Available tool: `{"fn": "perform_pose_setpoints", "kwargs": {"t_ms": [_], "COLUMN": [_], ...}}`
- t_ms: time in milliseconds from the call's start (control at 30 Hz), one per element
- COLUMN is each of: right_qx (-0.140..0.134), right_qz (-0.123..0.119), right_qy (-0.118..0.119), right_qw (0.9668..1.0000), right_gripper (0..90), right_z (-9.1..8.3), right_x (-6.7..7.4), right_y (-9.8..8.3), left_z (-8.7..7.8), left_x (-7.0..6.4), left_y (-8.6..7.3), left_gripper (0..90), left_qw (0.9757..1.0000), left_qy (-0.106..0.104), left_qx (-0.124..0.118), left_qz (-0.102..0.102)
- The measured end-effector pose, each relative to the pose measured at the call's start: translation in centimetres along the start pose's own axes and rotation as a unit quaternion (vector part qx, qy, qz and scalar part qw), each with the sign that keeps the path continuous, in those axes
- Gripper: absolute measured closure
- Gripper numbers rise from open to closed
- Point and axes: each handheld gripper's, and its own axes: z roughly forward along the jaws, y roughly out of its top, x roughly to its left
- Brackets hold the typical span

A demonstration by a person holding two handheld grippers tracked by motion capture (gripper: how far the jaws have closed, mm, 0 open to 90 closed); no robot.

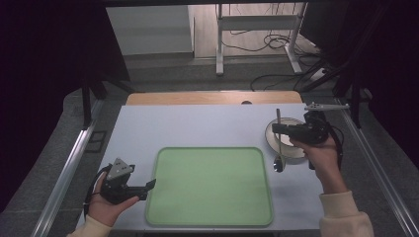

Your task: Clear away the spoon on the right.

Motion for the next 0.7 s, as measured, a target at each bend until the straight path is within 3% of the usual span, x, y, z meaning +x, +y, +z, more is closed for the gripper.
{"fn": "perform_pose_setpoints", "kwargs": {"t_ms": [700], "right_qx": [0.013], "right_qz": [0.000], "right_qy": [0.017], "right_qw": [0.9998], "right_gripper": [88.1], "right_z": [-0.1], "right_x": [2.7], "right_y": [-1.6], "left_z": [0.0], "left_x": [0.0], "left_y": [0.0], "left_gripper": [12.0], "left_qw": [1.0000], "left_qy": [-0.002], "left_qx": [0.003], "left_qz": [0.004]}}
